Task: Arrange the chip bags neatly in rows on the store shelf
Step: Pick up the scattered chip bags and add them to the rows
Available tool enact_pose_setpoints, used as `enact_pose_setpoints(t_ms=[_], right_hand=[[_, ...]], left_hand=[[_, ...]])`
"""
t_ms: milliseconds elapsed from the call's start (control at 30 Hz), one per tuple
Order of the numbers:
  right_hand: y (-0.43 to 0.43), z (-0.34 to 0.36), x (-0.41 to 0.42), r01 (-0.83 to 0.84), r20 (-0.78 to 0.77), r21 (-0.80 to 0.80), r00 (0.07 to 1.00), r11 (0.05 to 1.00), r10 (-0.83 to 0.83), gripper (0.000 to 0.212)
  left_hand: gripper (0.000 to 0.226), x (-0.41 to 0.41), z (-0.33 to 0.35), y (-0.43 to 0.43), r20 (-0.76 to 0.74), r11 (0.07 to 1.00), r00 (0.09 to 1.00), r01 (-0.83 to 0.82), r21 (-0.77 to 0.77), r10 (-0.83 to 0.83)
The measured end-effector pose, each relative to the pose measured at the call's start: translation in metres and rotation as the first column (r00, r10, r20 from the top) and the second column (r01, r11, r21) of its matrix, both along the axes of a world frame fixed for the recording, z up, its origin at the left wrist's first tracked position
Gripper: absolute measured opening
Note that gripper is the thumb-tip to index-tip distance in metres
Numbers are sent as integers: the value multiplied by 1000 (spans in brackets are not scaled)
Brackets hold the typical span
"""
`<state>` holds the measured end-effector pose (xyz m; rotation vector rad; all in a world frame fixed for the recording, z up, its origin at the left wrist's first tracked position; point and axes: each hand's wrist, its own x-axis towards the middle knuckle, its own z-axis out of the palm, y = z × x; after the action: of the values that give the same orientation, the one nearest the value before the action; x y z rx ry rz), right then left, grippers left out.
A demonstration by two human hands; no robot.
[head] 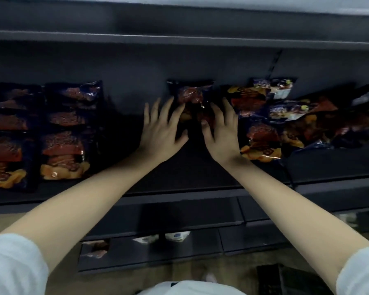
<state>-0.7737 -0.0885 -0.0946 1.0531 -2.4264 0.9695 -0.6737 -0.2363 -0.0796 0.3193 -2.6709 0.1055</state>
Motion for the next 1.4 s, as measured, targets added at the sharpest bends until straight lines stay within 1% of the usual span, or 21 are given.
enact_pose_setpoints(t_ms=[67, 133, 200, 267, 333, 367, 400, 467, 533, 667, 767, 833, 900, 933, 1000, 1067, 1233, 1300, 1333, 1400], right_hand=[[26, 0, -18, 37, -5, 0, 999, 999, -37, 53], [51, 0, -33, 76, 7, 5, 997, 997, -76, 53], [77, -1, -47, 126, 3, 33, 992, 991, -127, 52], [103, -4, -60, 182, 15, 90, 983, 979, -184, 55], [128, -8, -72, 202, 60, 150, 975, 968, -213, 62], [140, -10, -76, 191, 102, 177, 972, 966, -211, 66], [150, -13, -81, 160, 159, 204, 968, 966, -194, 69], [166, -17, -88, 54, 267, 276, 955, 960, -131, 71], [173, -22, -92, -24, 296, 328, 952, 944, -79, 71], [169, -32, -96, -31, 317, 298, 946, 954, -68, 73], [165, -35, -100, -50, 353, 228, 935, 972, -34, 75], [165, -35, -101, -70, 347, 114, 938, 991, 26, 72], [165, -35, -97, -65, 299, -1, 952, 998, 62, 69], [165, -35, -95, -59, 259, -54, 963, 997, 71, 68], [164, -35, -92, -51, 185, -166, 979, 985, 82, 65], [163, -30, -91, -35, 153, -284, 985, 958, 81, 63], [159, -11, -95, 26, 96, -472, 995, 881, 23, 62], [155, -5, -94, 60, 177, -535, 983, 843, 42, 68], [153, 0, -92, 90, 258, -543, 964, 835, 64, 74], [147, 10, -85, 98, 450, -504, 878, 858, 164, 86]], left_hand=[[63, -23, 4, 22, -13, 997, 997, 76, 16, -76], [61, -43, 7, 45, -31, 983, 985, 172, 69, -170], [58, -64, 9, 71, -81, 947, 960, 278, 163, -268], [55, -86, 8, 97, -148, 882, 942, 335, 331, -302], [54, -108, 3, 120, -167, 782, 954, 300, 546, -249], [54, -119, -1, 130, -144, 738, 968, 251, 627, -206], [52, -129, -6, 137, -108, 714, 981, 192, 674, -162], [46, -145, -15, 145, -54, 715, 995, 97, 693, -84], [42, -153, -21, 146, -30, 742, 999, 44, 669, -33], [39, -152, -29, 140, -12, 784, 1000, 19, 620, -15], [42, -148, -35, 138, 12, 796, 1000, 0, 605, -9], [42, -145, -38, 139, -4, 766, 1000, 14, 642, -15], [41, -141, -38, 143, -35, 719, 999, 47, 694, -31], [42, -139, -37, 146, -63, 702, 997, 77, 708, -46], [43, -136, -33, 152, -133, 697, 989, 144, 702, -71], [43, -134, -25, 153, -210, 694, 975, 204, 691, -78], [47, -133, -2, 147, -386, 610, 922, 310, 729, -8], [48, -130, 4, 144, -427, 590, 904, 351, 727, -12], [48, -127, 6, 142, -448, 596, 894, 371, 712, -21], [46, -118, 9, 137, -500, 606, 866, 406, 684, -17]])
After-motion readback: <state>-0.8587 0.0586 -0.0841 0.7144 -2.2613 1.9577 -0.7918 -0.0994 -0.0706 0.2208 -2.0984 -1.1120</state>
